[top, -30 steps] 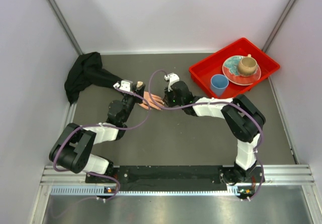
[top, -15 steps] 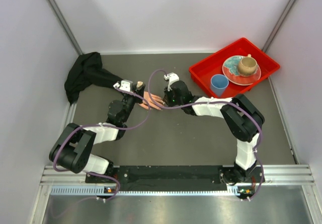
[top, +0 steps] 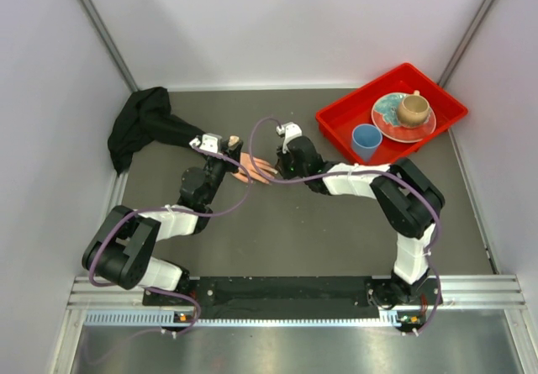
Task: Paint the nails
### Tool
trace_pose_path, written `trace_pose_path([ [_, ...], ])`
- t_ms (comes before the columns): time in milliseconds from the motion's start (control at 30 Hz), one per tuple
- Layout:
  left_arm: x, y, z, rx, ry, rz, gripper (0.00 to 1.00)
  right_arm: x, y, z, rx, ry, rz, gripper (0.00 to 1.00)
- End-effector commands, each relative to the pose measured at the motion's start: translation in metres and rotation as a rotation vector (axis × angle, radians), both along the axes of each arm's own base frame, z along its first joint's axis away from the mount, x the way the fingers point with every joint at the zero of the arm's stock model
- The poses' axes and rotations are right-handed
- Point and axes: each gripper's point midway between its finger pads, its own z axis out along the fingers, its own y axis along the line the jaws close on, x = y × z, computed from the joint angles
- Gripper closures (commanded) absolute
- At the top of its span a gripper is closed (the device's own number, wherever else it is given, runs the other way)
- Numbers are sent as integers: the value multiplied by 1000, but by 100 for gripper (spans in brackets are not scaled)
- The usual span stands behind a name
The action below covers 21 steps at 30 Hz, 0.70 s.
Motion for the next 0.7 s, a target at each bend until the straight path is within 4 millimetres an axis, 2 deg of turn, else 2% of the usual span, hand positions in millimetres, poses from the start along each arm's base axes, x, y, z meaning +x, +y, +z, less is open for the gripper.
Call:
trace_pose_path([
  [0, 6, -2, 25, -26, -67, -5, 100, 0, 0, 32, 49, -71, -4, 100],
  [300, 7, -2, 24, -26, -66, -5, 100, -1, -2, 46, 69, -99, -9, 100],
  [433, 6, -2, 24, -26, -66, -5, 100, 6, 11, 51, 83, -99, 14, 100],
  [500, 7, -2, 24, -26, -66, -5, 100, 8, 14, 43, 74, -83, 18, 100],
  [667, 7, -2, 24, -24, -65, -5, 100, 11, 23, 43, 94, -72, 37, 100],
])
